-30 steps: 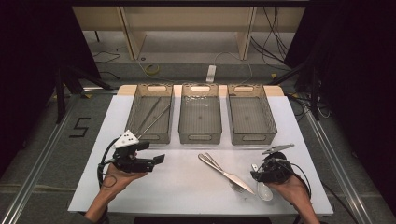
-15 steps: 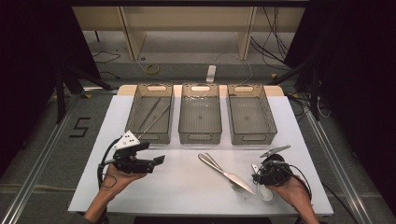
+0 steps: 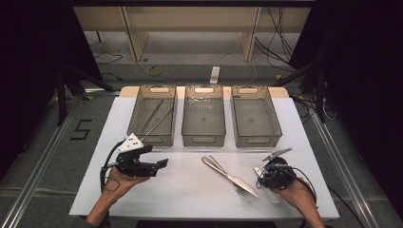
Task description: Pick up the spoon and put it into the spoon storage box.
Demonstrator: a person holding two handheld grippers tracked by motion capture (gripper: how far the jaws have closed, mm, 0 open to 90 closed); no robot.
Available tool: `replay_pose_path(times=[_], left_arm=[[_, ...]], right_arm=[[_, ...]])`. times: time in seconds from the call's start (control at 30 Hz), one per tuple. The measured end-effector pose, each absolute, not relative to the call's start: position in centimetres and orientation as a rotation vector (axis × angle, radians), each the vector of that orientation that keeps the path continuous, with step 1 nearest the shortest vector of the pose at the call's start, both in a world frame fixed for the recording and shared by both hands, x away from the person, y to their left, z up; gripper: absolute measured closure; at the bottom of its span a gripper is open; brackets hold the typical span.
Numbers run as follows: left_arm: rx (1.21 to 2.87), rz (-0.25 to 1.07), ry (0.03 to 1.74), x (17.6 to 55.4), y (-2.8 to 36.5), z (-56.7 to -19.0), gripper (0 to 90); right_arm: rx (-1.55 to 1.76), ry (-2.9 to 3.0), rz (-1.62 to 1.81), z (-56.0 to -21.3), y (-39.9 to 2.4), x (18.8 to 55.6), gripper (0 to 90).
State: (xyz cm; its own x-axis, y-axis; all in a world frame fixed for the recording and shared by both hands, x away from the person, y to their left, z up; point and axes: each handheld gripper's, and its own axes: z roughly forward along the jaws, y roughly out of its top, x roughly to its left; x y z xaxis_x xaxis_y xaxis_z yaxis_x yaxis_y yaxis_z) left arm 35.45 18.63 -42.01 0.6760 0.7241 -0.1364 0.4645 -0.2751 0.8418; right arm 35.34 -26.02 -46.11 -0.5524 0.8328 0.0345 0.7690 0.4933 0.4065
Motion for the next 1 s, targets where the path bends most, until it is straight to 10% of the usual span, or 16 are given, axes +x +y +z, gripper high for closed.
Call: replay_pose_path(times=[1.0], left_arm=[[1.943, 0.362, 0.913, 35.38, 18.55, -42.04, 18.7]], right_arm=[[1.363, 2.635, 0.503, -45.6, -25.79, 35.76, 76.5]])
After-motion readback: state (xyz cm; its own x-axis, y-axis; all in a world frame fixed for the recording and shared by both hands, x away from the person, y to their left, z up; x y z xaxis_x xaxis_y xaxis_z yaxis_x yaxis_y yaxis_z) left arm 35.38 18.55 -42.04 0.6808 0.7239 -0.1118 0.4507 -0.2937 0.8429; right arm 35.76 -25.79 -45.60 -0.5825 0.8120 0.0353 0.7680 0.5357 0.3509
